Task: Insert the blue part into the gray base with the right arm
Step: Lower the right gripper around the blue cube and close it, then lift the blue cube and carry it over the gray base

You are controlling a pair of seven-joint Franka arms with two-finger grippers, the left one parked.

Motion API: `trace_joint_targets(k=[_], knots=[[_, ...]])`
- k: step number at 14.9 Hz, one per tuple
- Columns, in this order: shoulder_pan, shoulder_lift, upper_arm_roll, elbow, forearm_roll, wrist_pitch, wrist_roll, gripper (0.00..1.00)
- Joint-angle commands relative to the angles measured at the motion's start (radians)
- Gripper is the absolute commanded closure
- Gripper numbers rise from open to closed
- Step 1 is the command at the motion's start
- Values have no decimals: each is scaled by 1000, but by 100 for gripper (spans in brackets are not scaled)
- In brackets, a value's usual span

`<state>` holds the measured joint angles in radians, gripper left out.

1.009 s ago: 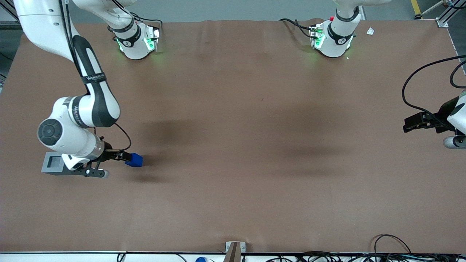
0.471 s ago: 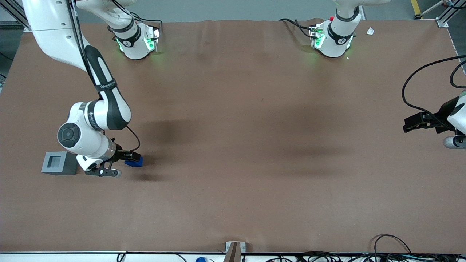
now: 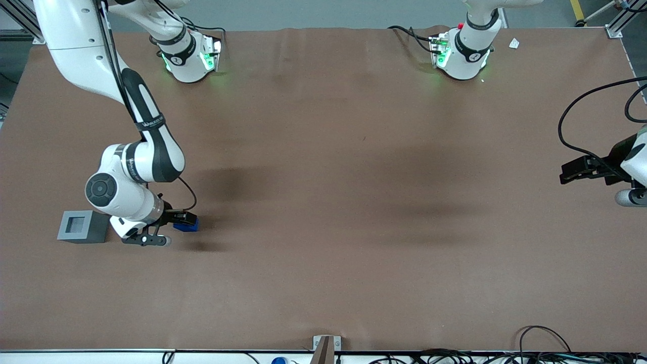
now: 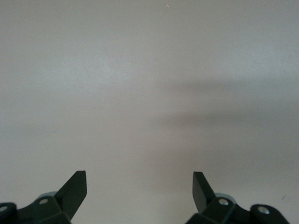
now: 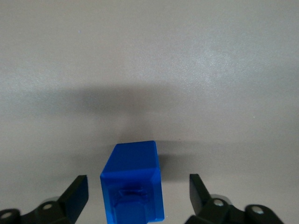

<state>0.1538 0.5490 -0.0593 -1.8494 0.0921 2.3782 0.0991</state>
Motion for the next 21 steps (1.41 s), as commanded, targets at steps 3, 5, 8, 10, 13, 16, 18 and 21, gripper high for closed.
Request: trace_joint_targets(k=[3,5,8,10,13,16,18,21], knots=[[1,-8,-2,-11,1,-11,-9,41],[0,-11,-2,2,1,-51,-6,53],[0,-18,-4,16,1,-68,-6,70],[-6,-43,-4,35,1,-71,-10,74],[-31,-93,-13,79,0,-155,-10,82],[-95,-132,-11,143,-8,-281,-13,83],[-134,-155,-11,159,-9,-298,-50,83],[-201,-185,-11,159,-9,-298,-113,83]])
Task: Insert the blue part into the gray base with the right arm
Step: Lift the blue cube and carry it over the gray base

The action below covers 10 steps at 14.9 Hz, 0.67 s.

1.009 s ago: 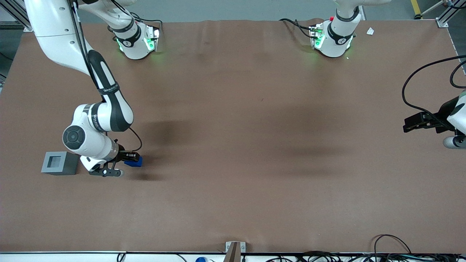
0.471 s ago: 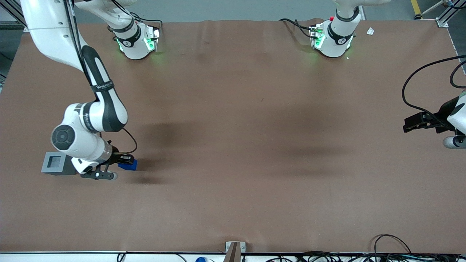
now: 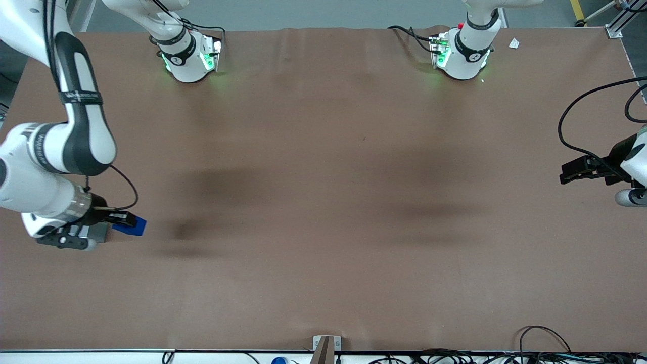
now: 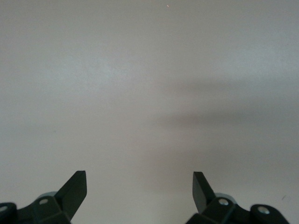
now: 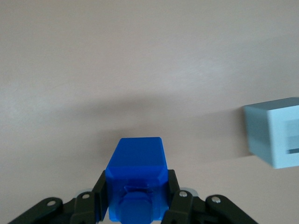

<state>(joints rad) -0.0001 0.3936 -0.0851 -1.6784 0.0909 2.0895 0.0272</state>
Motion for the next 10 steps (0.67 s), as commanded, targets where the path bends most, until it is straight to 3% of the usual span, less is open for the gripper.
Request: trace_joint_targets(k=[1,10], knots=[[-64,-35,15,-12,-8,-9,-58,84],[-190,-47,15,-12,-8,-29,-243,84]])
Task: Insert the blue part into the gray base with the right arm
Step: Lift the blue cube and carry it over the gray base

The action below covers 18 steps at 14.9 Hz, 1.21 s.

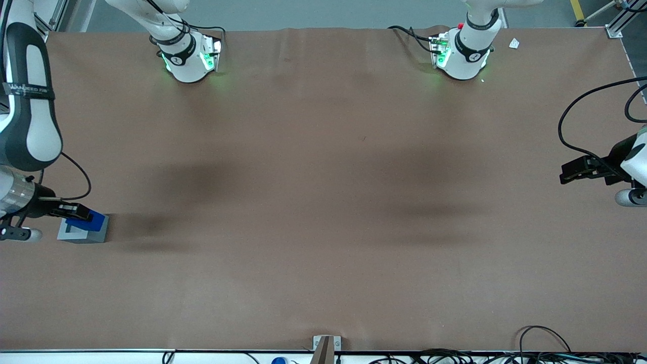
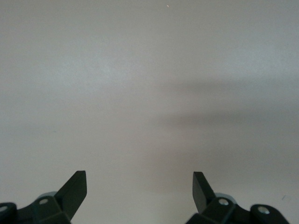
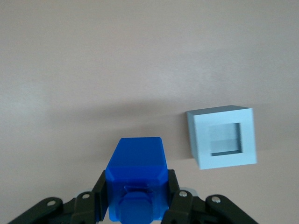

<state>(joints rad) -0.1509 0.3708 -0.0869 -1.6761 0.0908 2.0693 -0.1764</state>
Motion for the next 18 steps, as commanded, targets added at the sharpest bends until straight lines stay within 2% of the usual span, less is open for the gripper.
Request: trace_joint_targets(k=[1,5,8,13,18], knots=[[-47,-23,16,-14,-8,-9,-54,84],[-79,-18,15,-19,-12,-8,-106,84],[-116,-15,15,-19,-48,0,-144,84],[-163,2,16,-19,-49,23,-225,85],[-165,45,16,5,-49,22,-242,88]])
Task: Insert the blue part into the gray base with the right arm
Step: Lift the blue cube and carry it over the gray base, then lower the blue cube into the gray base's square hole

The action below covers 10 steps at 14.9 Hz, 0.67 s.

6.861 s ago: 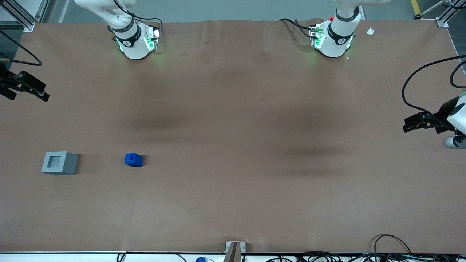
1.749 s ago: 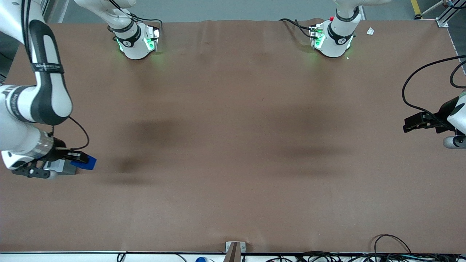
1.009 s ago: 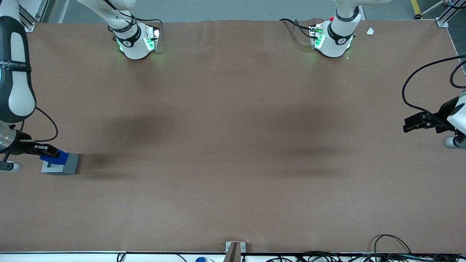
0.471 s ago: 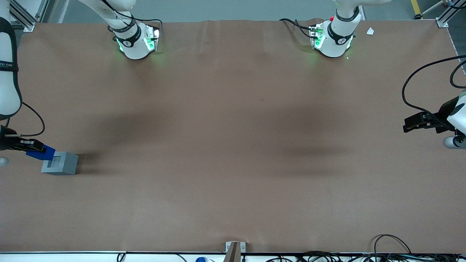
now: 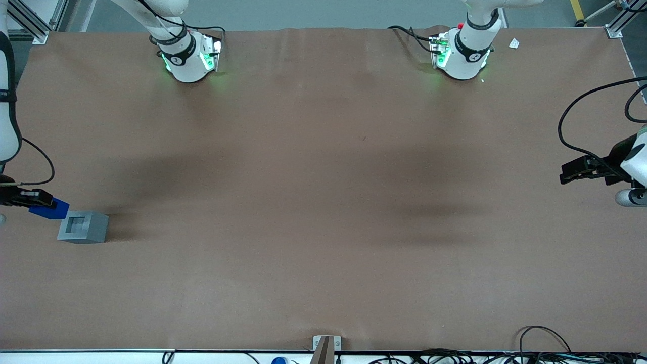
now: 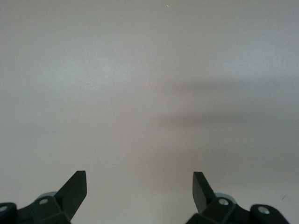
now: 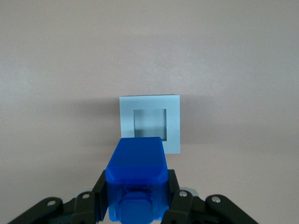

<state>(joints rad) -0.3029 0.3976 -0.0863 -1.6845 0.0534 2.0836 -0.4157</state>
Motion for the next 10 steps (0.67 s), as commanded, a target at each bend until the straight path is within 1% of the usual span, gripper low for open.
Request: trace_joint_targets(k=[1,4,6,9,10], knots=[[-13,39,16,46,-14,1,0,89],[-12,89,16,106,-14,-33,8,95],[-7,105,14,127,-15,-45,27,97],[-7,171,14,251,-15,-199,66,98],[-5,178,14,264,-17,-214,72,98]])
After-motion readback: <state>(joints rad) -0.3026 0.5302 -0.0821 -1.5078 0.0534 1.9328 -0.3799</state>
